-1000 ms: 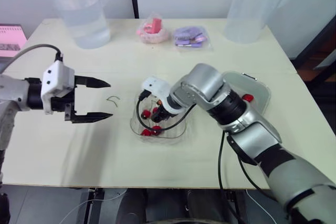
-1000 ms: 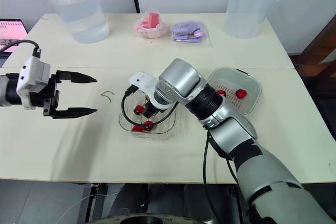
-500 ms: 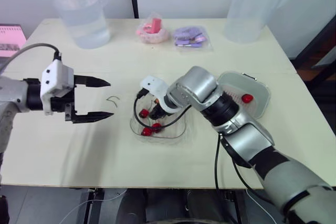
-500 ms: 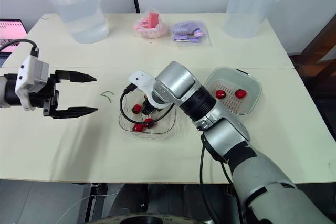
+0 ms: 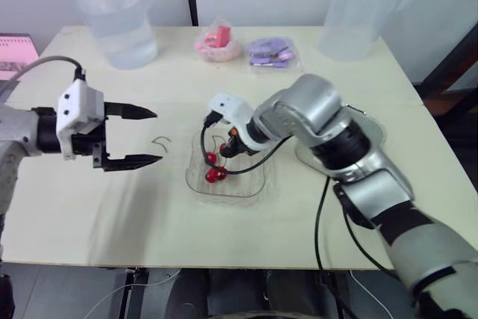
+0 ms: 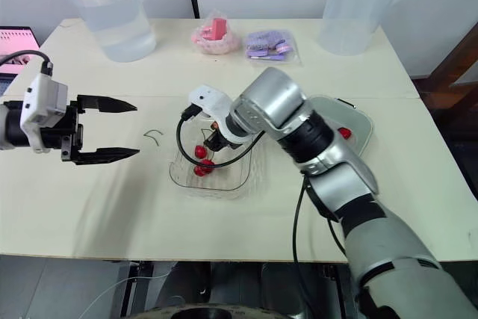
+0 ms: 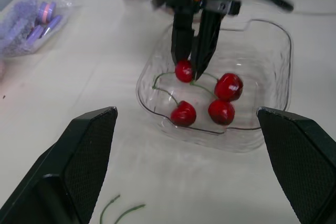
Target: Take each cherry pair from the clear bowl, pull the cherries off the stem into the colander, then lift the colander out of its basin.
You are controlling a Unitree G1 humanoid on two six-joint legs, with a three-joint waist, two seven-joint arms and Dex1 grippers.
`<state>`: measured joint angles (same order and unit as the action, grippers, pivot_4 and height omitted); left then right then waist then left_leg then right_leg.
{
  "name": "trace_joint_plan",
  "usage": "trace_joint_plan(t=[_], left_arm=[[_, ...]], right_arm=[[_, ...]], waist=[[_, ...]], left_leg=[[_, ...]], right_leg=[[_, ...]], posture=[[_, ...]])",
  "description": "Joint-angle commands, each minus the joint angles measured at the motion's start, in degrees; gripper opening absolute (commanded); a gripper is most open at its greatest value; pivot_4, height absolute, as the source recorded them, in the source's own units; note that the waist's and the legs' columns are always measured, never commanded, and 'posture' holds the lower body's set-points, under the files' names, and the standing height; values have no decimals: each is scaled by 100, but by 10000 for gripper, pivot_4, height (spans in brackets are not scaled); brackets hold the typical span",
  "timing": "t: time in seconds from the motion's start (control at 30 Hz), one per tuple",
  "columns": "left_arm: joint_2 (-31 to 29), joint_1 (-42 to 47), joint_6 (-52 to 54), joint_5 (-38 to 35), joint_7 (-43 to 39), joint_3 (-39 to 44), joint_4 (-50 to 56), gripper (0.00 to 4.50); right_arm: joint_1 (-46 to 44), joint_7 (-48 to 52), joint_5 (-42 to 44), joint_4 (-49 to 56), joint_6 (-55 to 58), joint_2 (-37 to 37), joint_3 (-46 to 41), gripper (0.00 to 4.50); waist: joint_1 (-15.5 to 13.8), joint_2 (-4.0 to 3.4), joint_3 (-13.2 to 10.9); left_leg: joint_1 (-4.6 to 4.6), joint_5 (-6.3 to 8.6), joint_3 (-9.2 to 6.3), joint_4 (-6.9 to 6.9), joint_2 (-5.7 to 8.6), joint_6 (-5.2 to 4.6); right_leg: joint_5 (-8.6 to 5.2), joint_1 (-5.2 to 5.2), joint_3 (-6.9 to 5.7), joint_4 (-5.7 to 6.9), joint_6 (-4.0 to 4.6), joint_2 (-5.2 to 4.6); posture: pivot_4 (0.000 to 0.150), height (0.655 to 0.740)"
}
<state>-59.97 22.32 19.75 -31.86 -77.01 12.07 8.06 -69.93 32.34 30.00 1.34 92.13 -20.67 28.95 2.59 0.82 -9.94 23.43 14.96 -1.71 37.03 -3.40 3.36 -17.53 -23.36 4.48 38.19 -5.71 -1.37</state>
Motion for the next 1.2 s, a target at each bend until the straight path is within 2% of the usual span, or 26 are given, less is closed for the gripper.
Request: trace_joint_plan(t=[0.03, 0.17, 0.33, 0.47, 0.6, 0.67, 0.7, 0.8, 1.2], left_arm=[[11, 172, -4, -47, 29, 46, -5, 45000], [79, 310, -53, 13, -3, -55, -109, 45000], [155, 458, -96, 61, -20, -170, -194, 45000], [180, 456, -102, 64, -13, -185, -180, 45000], [186, 382, -74, 46, 9, -147, -90, 45000], [181, 350, -53, 29, 30, -122, -50, 45000], [181, 336, -52, 29, 39, -114, -38, 45000], [187, 303, -52, 27, 60, -97, -7, 45000], [309, 464, -141, 103, 38, -237, -162, 45000]], right_arm=[[-96, 197, 269, 616, 37, -262, -66, 8326], [146, 246, 324, 797, 30, -450, 50, 8326], [519, 430, 36, 815, -803, -573, 748, 8326], [612, 467, -490, 333, -1597, -413, 1250, 8326], [542, 500, -855, -118, -1936, -216, 1277, 8326], [464, 634, -947, -171, -2007, -192, 1259, 17410], [380, 784, -912, -125, -1947, -224, 1255, 20317], [235, 1051, -837, -28, -1717, -290, 1186, 35065], [173, 1383, -542, 420, -746, -530, 941, 35065]], waist=[[4, 0, 0], [27, 0, 0], [24, 1, 1], [42, 1, 0], [86, 4, 2], [112, 4, 2], [122, 3, 2], [139, 3, 2], [129, 3, 2]], left_leg=[[0, 0, 0, -1, 0, 0], [-2, 0, -1, -1, -1, 0], [-1, 0, 1, 2, 0, 0], [-1, 0, 0, 0, -1, 0], [-3, 0, 0, 5, -1, 0], [-5, 0, 0, 5, -1, 0], [-5, 0, -2, 5, -1, 0], [-4, 0, -3, 2, -2, 0], [-3, 0, -4, 4, -1, 0]], right_leg=[[0, 0, 0, 0, 0, 0], [0, -1, 0, 2, 0, 3], [0, 0, 2, 1, 0, 2], [0, -2, 1, 2, 0, 3], [1, 2, 1, 3, 0, 3], [1, 3, 1, 6, 1, 3], [1, 3, 1, 6, 1, 4], [1, 1, 1, 6, 1, 3], [1, 2, 0, 5, 1, 2]], posture=[[1500, 7367], [1500, 7367], [1500, 7367], [1500, 7367], [1500, 7367], [1500, 7367], [1500, 7367], [1500, 7367], [1500, 7367]])
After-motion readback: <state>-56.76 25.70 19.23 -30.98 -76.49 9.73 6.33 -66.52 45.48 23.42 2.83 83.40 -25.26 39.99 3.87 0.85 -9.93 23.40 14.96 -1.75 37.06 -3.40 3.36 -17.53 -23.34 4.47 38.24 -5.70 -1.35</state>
